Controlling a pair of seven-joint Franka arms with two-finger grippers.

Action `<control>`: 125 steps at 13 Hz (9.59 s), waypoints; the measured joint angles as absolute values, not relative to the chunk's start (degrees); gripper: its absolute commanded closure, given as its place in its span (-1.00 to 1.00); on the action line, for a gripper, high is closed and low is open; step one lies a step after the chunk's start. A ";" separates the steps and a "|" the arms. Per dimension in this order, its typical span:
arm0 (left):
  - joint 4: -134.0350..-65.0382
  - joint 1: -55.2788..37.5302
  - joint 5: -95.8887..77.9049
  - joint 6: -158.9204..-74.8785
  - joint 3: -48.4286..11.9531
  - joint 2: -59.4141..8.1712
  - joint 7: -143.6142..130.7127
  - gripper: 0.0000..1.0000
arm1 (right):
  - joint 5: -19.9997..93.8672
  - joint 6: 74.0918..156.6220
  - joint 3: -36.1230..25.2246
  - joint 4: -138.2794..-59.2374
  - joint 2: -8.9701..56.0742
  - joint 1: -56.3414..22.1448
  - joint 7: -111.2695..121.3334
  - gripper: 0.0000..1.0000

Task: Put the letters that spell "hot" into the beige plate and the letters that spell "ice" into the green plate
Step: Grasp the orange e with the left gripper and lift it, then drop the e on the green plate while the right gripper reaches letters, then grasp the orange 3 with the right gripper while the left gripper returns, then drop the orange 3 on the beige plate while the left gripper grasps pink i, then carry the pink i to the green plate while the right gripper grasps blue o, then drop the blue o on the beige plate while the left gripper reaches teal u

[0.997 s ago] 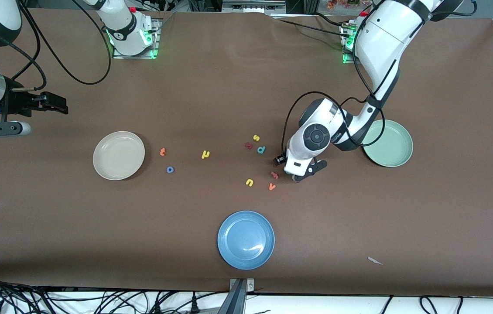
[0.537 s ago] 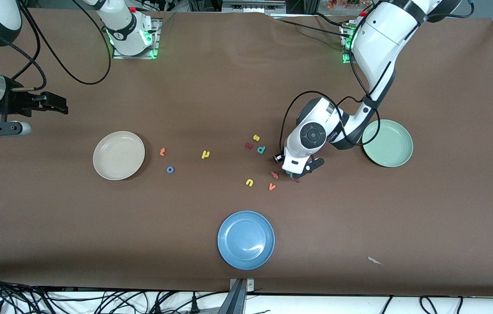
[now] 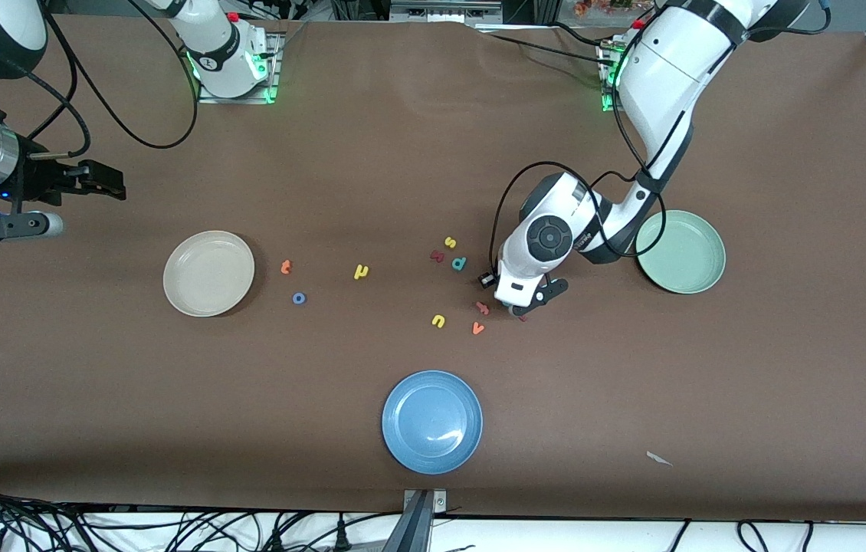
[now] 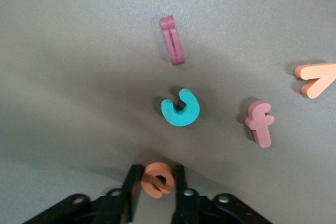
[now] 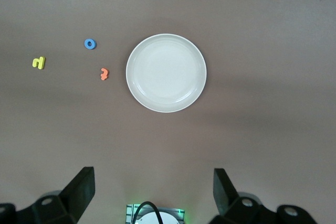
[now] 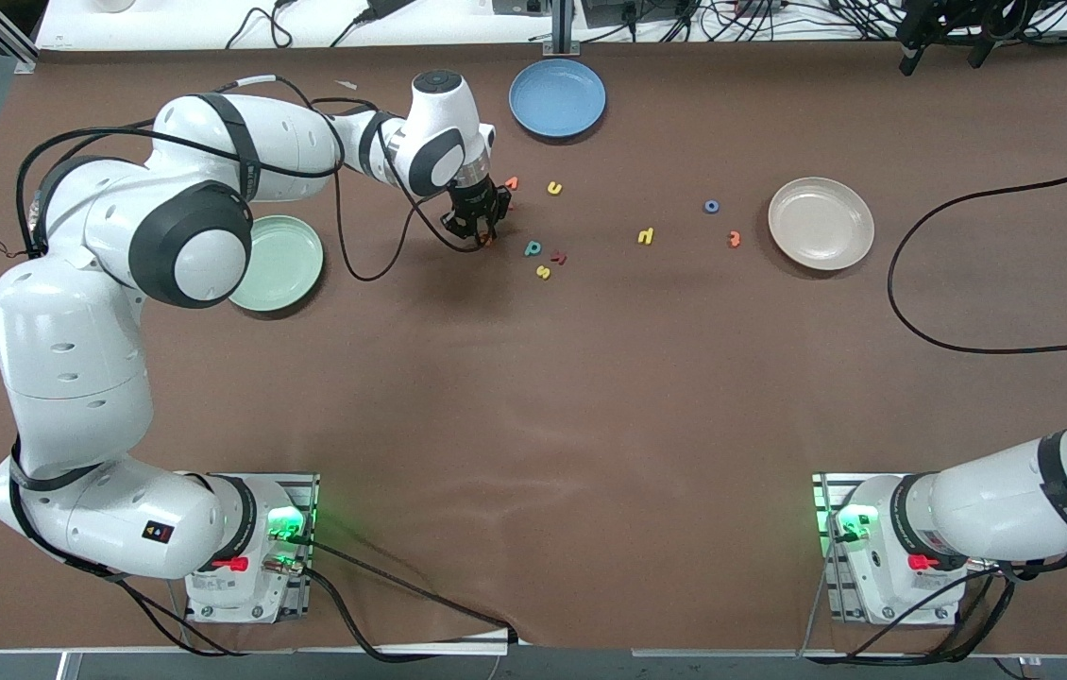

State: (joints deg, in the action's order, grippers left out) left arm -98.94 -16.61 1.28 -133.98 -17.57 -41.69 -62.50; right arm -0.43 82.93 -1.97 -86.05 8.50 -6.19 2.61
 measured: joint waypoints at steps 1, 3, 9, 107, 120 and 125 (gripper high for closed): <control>-98.94 -16.60 1.28 -133.98 -17.57 -41.69 -62.50 1.00 | -0.43 82.93 -1.86 -86.05 8.54 -6.25 2.61 -1.00; -98.94 -16.61 1.28 -133.98 -17.57 -41.69 -62.46 1.00 | -0.42 82.93 -1.72 -86.05 8.59 -7.03 2.61 -1.00; -96.96 -12.34 1.28 -126.93 -16.98 -37.89 -54.05 1.00 | -0.72 82.93 -1.57 -86.20 11.63 -12.81 2.60 -1.00; -101.37 14.35 -5.19 -96.56 -13.27 -29.22 -20.53 -1.00 | 1.89 139.84 7.30 -106.56 35.86 -13.35 -9.21 0.29; -97.09 -12.00 -9.95 -136.10 -13.07 -37.60 -66.38 -0.74 | 1.10 130.71 5.92 -107.90 28.97 -9.66 -1.31 0.93; -95.61 -19.24 -5.59 -136.20 -9.68 -40.52 -73.45 -0.27 | 1.09 128.82 5.17 -113.80 22.37 -0.81 12.72 0.34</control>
